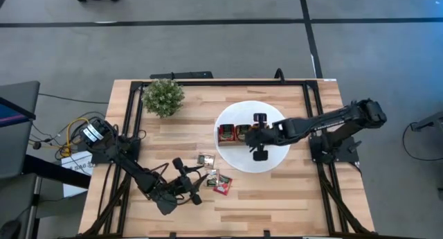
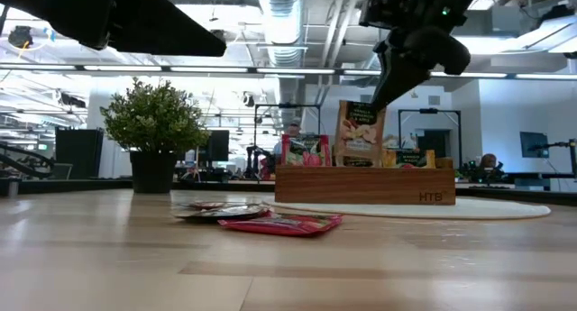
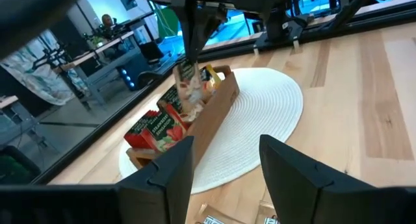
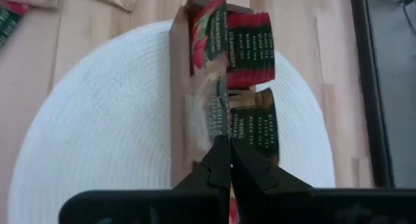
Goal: Pick & Place Tea
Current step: Put the brown tea bag into the middle section of the wooden organizer
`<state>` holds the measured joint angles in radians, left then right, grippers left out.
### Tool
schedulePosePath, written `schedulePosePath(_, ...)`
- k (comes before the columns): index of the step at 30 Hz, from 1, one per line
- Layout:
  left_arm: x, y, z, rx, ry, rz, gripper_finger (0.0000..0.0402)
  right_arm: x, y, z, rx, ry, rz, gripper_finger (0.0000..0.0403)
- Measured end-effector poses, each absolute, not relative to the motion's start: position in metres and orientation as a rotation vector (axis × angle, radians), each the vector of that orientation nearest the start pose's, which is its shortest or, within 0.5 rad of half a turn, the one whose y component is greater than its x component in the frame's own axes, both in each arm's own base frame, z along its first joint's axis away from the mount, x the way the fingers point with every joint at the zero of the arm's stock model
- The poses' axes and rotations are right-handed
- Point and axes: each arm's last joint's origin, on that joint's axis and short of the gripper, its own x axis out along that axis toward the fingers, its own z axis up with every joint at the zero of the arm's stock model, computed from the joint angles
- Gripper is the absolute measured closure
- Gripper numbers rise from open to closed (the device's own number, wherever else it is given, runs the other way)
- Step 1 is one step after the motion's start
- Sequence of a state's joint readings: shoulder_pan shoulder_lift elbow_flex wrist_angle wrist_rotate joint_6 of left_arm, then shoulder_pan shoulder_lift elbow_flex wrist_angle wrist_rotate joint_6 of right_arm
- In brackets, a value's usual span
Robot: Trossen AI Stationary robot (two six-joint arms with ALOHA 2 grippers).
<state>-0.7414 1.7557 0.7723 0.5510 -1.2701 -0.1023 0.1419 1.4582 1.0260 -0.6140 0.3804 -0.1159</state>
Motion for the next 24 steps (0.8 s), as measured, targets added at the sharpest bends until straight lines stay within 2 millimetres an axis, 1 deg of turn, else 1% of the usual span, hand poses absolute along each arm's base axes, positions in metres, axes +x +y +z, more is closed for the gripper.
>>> schedulePosePath(2, 0.257, -0.198, 0.160, 0.265, 0.206, 0.531, 0.0235, 0.284, 0.025, 0.236, -0.383, 1.039, -0.157, 0.0403)
schedulePosePath(5, 0.257, -0.198, 0.160, 0.253, 0.203, 0.531, 0.0235, 0.284, 0.018, 0.234, -0.338, 1.060, -0.108, 0.0403)
schedulePosePath(7, 0.257, -0.198, 0.160, 0.252, 0.203, 0.531, 0.0235, 0.288, 0.014, 0.228, -0.317, 1.079, -0.074, 0.0403)
schedulePosePath(9, 0.257, -0.198, 0.160, 0.251, 0.203, 0.532, 0.0235, 0.288, 0.010, 0.222, -0.322, 1.125, -0.077, 0.0403)
schedulePosePath(11, 0.257, -0.198, 0.160, 0.251, 0.203, 0.532, 0.0235, 0.291, 0.008, 0.219, -0.325, 1.124, -0.085, 0.0403)
schedulePosePath(15, 0.257, -0.198, 0.159, 0.254, 0.208, 0.529, 0.0235, 0.293, 0.004, 0.211, -0.359, 1.175, -0.079, 0.0403)
schedulePosePath(20, 0.257, -0.198, 0.159, 0.251, 0.209, 0.521, 0.0235, 0.289, 0.003, 0.212, -0.368, 1.230, -0.073, 0.0403)
schedulePosePath(24, 0.257, -0.198, 0.159, 0.250, 0.209, 0.522, 0.0235, 0.291, 0.003, 0.224, -0.364, 1.244, -0.095, 0.0403)
